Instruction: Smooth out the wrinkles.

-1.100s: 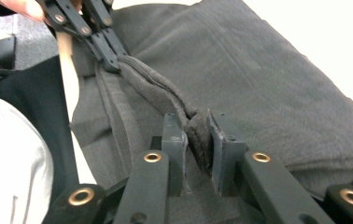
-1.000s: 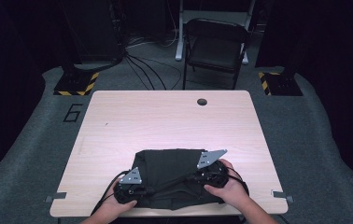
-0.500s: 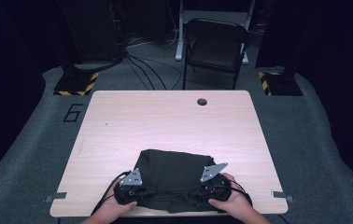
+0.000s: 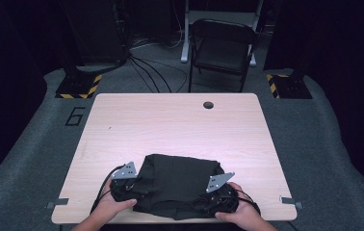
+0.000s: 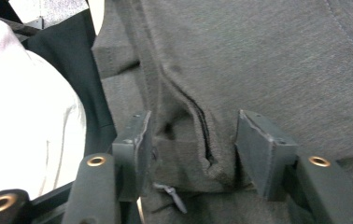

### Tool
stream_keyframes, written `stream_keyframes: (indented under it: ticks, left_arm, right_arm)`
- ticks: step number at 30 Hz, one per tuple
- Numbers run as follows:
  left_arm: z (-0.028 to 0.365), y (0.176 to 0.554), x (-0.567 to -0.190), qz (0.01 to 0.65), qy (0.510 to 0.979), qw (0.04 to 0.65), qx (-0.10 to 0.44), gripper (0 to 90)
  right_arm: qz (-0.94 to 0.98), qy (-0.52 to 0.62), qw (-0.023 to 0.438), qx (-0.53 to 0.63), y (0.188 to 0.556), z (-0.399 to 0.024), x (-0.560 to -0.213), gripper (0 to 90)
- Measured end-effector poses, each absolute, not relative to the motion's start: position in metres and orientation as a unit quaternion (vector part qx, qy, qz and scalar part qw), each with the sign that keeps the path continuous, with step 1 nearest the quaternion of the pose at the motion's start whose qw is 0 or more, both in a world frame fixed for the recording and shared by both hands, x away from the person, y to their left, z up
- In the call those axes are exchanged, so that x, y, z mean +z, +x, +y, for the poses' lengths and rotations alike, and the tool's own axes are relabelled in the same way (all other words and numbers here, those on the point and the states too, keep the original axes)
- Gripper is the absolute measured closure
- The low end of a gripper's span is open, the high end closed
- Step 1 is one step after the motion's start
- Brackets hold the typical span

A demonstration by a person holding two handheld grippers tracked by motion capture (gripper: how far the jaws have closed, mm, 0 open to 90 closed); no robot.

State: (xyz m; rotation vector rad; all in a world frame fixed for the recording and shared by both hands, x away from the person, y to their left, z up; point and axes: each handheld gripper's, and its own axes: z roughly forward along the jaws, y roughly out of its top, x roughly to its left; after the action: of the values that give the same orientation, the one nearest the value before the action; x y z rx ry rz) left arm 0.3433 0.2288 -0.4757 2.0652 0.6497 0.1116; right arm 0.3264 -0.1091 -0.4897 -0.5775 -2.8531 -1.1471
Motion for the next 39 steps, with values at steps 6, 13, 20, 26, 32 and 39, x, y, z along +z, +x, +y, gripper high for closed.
stream_keyframes:
  ticks: [6,13,20,26,32,39]
  left_arm:
    - [0.217,0.349,-0.493,0.259,0.868,0.422,0.045,39.4]
    - [0.22,0.343,-0.508,0.255,0.877,0.406,0.031,34.8]
    - [0.214,0.338,-0.511,0.24,0.887,0.389,0.065,35.8]
    - [0.215,0.338,-0.512,0.249,0.885,0.389,0.063,36.5]
    - [0.214,0.343,-0.512,0.266,0.878,0.392,0.068,39.7]
    - [0.216,0.344,-0.514,0.276,0.868,0.406,0.073,40.1]
  right_arm:
    - [-0.906,-0.187,0.017,-0.38,0.319,-0.116,-0.487,44.3]
    - [-0.916,-0.181,-0.007,-0.358,0.315,-0.113,-0.493,49.7]
    - [-0.926,-0.164,-0.03,-0.338,0.317,-0.111,-0.497,58.7]
    - [-0.928,-0.174,-0.026,-0.328,0.32,-0.109,-0.495,61.1]
    - [-0.923,-0.194,-0.037,-0.331,0.333,-0.112,-0.493,62.5]
    - [-0.917,-0.199,-0.038,-0.345,0.338,-0.115,-0.495,60.4]
